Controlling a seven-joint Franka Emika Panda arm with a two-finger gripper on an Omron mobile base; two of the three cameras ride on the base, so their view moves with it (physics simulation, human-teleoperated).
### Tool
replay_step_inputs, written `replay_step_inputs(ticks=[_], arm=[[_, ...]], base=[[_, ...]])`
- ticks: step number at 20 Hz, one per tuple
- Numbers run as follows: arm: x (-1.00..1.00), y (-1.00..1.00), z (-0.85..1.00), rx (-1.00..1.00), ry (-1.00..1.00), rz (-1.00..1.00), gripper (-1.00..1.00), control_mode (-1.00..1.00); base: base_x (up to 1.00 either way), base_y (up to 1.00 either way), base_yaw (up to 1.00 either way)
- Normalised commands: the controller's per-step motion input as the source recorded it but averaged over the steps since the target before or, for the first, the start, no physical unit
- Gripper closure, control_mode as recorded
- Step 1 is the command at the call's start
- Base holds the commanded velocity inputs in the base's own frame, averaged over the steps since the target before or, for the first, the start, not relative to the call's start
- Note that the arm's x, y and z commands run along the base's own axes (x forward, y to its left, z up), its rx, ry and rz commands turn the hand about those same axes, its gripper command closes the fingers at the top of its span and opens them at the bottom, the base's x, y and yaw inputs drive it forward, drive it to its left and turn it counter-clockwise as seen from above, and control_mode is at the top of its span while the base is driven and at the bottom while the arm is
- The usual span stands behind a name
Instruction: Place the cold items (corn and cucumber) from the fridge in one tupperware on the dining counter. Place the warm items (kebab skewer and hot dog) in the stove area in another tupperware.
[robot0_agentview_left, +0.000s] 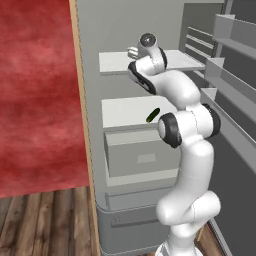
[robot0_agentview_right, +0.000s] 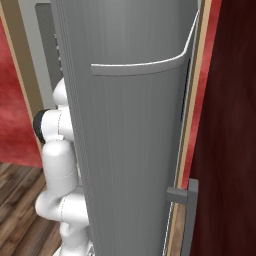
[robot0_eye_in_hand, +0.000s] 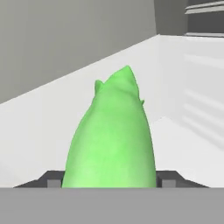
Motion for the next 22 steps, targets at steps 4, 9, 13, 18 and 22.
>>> replay_step_inputs(ticks=[4, 9, 13, 18, 22], arm=[[-0.04, 0.01, -0.12, 0.14, 0.05, 0.00, 1.00, -1.00], [-0.58, 0.25, 0.04, 0.16, -0.41, -0.01, 1.00, -1.00], [-1.00, 0.30, 0.00, 0.08, -0.51, 0.01, 1.00, -1.00], [-1.00, 0.21, 0.03, 0.00, -0.18, 0.04, 1.00, -1.00], [-1.00, 0.03, 0.37, 0.00, 0.00, 0.05, 1.00, -1.00]], base=[[0.00, 0.00, 0.00], [0.00, 0.00, 0.00], [0.00, 0.00, 0.00], [0.00, 0.00, 0.00], [0.00, 0.00, 0.00]])
